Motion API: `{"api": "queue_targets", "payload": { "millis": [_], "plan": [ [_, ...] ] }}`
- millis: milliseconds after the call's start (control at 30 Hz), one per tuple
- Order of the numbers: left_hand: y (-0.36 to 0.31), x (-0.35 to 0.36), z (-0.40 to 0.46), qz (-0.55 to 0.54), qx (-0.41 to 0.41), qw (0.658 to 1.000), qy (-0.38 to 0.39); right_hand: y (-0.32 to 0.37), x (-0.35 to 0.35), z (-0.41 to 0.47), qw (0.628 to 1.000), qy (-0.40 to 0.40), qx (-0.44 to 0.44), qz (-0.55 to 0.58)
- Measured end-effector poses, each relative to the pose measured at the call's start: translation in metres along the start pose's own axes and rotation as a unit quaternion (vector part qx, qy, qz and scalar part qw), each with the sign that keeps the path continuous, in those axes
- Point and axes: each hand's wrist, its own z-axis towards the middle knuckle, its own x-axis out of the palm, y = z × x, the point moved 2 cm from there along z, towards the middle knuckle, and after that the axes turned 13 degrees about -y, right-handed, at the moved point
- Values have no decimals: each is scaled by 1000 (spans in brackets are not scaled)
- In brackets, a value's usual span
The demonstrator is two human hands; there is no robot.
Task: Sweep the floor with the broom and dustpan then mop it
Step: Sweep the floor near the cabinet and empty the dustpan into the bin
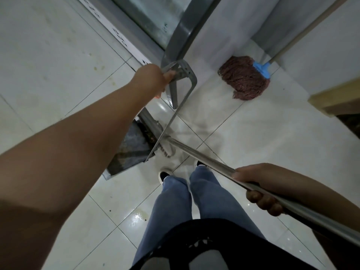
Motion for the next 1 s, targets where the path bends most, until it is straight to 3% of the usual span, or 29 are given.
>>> {"api": "queue_targets", "payload": {
  "millis": [167, 267, 533, 767, 1000],
  "plan": [
    [1, -24, -6, 27, 16, 999, -19, 6, 0, 0, 999, 20, -27, 32],
    [11, -31, 1, 19, 18, 999, -47, 12, 0, 9, 994, 34, 12, 101],
    [23, -33, 3, 43, 11, 998, -53, 17, 12, 27, 946, 175, 75, 262],
    [43, -20, -5, -4, -36, 998, -53, 7, 28, 53, 948, 134, 119, 263],
    [71, -25, -5, -49, -109, 989, -87, 18, 31, 58, 973, 111, 75, 190]
  ]
}}
